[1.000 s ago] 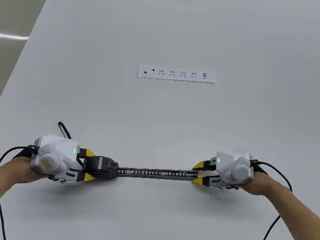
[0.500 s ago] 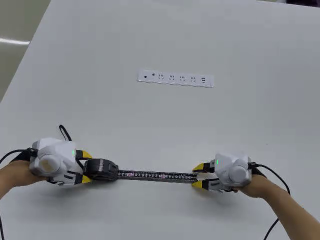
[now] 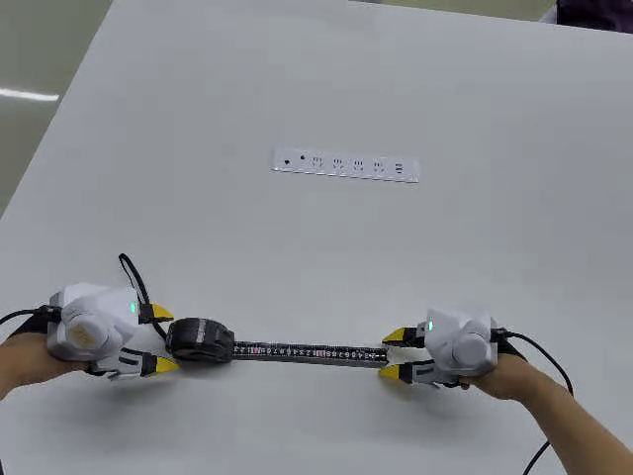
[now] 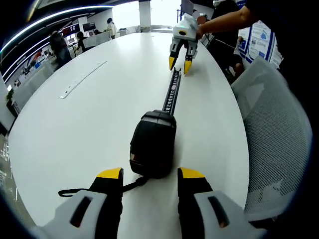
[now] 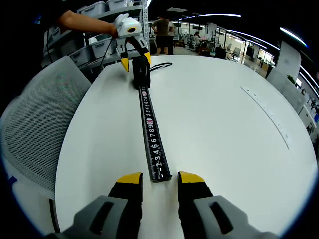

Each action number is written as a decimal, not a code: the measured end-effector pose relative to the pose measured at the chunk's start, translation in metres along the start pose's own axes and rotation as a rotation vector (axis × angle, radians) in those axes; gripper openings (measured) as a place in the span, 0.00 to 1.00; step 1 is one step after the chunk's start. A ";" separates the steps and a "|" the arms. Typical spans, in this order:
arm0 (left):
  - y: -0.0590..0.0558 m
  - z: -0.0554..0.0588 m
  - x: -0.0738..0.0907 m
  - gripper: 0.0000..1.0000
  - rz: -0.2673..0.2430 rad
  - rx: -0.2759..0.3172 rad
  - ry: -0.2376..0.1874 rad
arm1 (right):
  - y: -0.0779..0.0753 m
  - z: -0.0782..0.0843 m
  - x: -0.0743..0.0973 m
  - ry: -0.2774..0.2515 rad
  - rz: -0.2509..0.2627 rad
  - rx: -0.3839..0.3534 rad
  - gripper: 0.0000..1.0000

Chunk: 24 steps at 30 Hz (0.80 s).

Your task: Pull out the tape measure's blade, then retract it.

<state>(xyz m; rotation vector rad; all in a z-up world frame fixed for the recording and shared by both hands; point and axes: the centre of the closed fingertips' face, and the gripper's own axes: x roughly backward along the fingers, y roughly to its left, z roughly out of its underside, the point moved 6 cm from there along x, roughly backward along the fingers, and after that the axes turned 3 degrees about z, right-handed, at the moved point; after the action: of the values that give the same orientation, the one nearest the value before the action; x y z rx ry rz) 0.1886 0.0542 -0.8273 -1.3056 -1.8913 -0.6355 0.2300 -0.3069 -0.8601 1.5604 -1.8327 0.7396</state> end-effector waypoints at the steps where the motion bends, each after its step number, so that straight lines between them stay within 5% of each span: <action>1: -0.001 0.000 0.001 0.41 -0.003 0.003 -0.003 | 0.000 -0.001 0.000 0.000 0.003 -0.005 0.27; 24: -0.025 0.011 0.012 0.54 -0.102 0.157 -0.036 | 0.016 -0.004 0.021 -0.014 0.108 -0.113 0.45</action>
<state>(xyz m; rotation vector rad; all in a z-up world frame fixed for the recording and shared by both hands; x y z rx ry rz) 0.1591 0.0602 -0.8238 -1.1336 -2.0044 -0.5062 0.2117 -0.3148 -0.8424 1.4073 -1.9461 0.6626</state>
